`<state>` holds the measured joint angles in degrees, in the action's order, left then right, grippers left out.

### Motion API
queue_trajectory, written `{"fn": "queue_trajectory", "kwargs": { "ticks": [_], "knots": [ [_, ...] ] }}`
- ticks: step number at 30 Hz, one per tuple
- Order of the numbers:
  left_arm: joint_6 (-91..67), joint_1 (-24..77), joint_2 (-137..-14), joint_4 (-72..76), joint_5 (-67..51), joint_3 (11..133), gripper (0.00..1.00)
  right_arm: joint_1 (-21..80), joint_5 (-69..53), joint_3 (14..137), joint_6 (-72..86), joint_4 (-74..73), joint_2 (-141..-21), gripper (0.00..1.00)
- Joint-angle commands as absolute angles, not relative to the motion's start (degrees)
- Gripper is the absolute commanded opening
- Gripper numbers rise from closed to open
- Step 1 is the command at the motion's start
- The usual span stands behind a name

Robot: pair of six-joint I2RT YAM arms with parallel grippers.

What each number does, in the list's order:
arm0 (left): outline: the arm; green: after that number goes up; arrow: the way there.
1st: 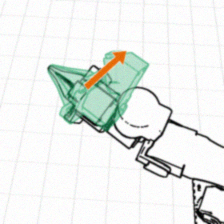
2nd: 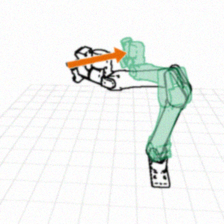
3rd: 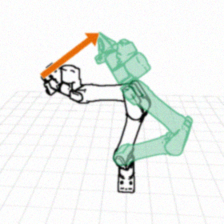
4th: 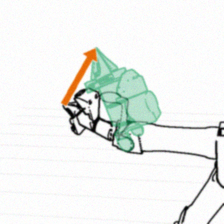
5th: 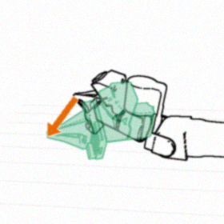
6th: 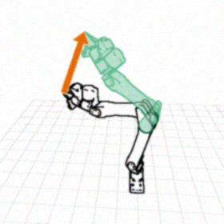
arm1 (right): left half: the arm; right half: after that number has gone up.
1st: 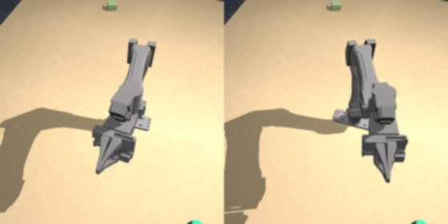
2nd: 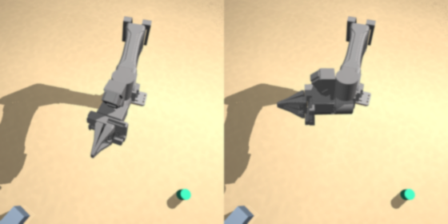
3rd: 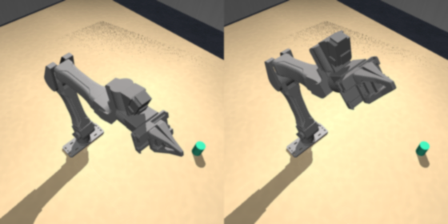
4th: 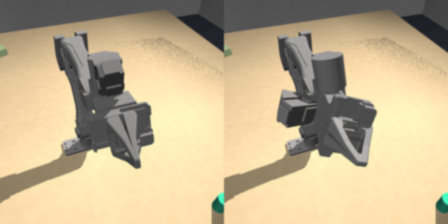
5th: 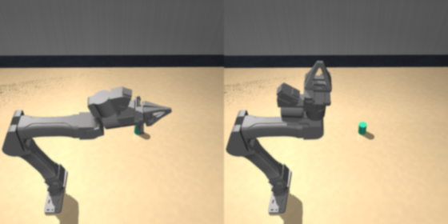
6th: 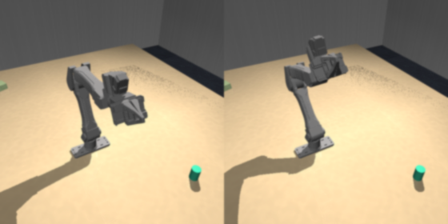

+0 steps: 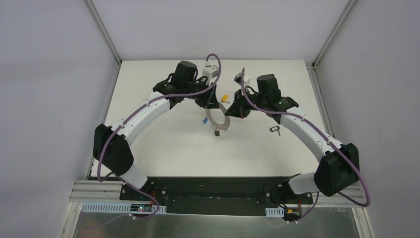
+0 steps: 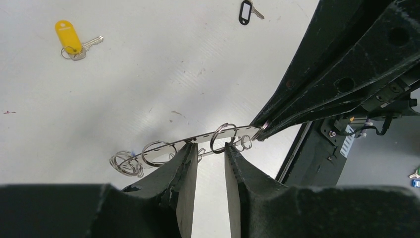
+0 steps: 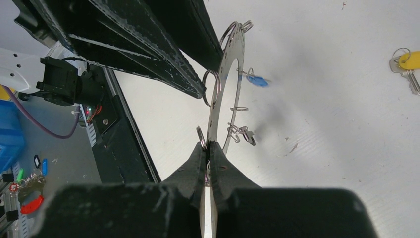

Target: Put the keys on the keyring

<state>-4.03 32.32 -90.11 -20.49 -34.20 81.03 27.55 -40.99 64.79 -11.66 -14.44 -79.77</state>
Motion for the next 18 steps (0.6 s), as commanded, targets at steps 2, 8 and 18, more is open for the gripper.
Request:
{"fn": "queue_trajectory", "kwargs": {
  "ticks": [2, 8, 18],
  "knots": [
    [-6.4, 32.7, -91.0, -19.8, -37.3, 83.9, 0.25, 27.2, -43.1, 64.6, -12.6, -13.0, -77.1, 0.0],
    [-7.8, 32.7, -91.2, -18.9, -38.9, 84.2, 0.16, 27.2, -42.8, 64.2, -12.4, -12.6, -77.1, 0.0],
    [-8.2, 32.7, -92.7, -19.4, -39.9, 85.2, 0.0, 26.9, -42.9, 63.8, -12.1, -12.4, -76.6, 0.0]
  ]
}}
